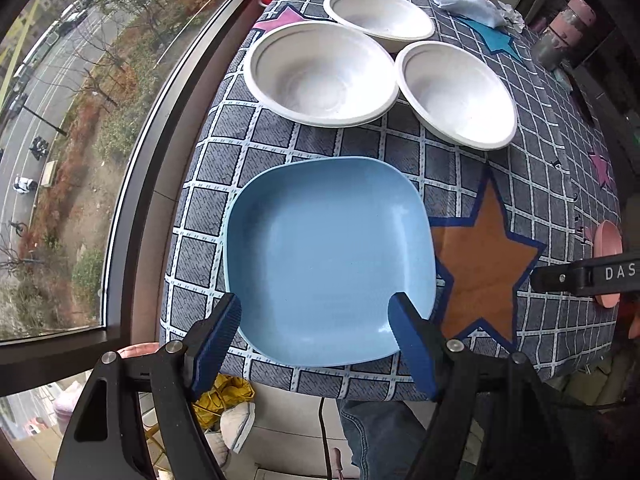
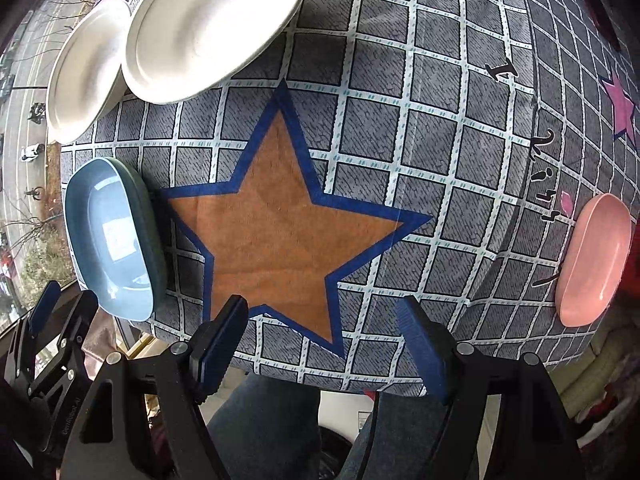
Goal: Organize plates and bowls
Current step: 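Move the right gripper to the pink plate's rim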
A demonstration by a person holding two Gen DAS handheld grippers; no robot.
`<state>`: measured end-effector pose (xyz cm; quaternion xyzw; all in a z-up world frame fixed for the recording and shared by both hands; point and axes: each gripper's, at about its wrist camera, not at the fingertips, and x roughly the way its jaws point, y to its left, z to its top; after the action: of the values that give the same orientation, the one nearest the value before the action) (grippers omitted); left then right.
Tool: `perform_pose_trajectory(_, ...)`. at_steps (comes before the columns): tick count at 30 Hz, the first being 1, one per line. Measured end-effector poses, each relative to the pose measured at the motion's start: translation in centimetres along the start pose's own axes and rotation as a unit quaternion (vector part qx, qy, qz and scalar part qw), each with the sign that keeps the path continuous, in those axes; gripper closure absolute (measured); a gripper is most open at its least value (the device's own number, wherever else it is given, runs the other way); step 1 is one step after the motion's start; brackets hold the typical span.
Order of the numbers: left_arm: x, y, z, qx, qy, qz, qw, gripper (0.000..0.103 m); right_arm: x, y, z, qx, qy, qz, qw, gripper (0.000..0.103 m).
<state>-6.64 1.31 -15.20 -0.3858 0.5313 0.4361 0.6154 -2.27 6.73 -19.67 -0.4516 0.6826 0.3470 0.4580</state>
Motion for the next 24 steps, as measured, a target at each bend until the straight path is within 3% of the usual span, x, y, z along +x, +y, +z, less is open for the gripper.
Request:
perform_pose_trajectory(2, 0.0, -0.2, -0.1, 0.003, 0.001, -0.005, 1.0, 0.024, -1.8, -2.5, 0.4, 0.011, 0.0, 0.005, 1.0, 0.025)
perform_pose_trajectory(16, -0.1, -2.3, 0.3, 0.045, 0.004, -0.007, 0.999, 0.023, -1.4, -8.9, -0.9, 0.07, -0.003, 0.046, 0.997, 0.025)
perform_pose_trajectory(24, -0.2, -3.2, 0.4, 0.061, 0.005, -0.009, 0.9981, 0.023, -1.3, -9.9, -0.6, 0.109, 0.004, 0.065, 0.992, 0.025)
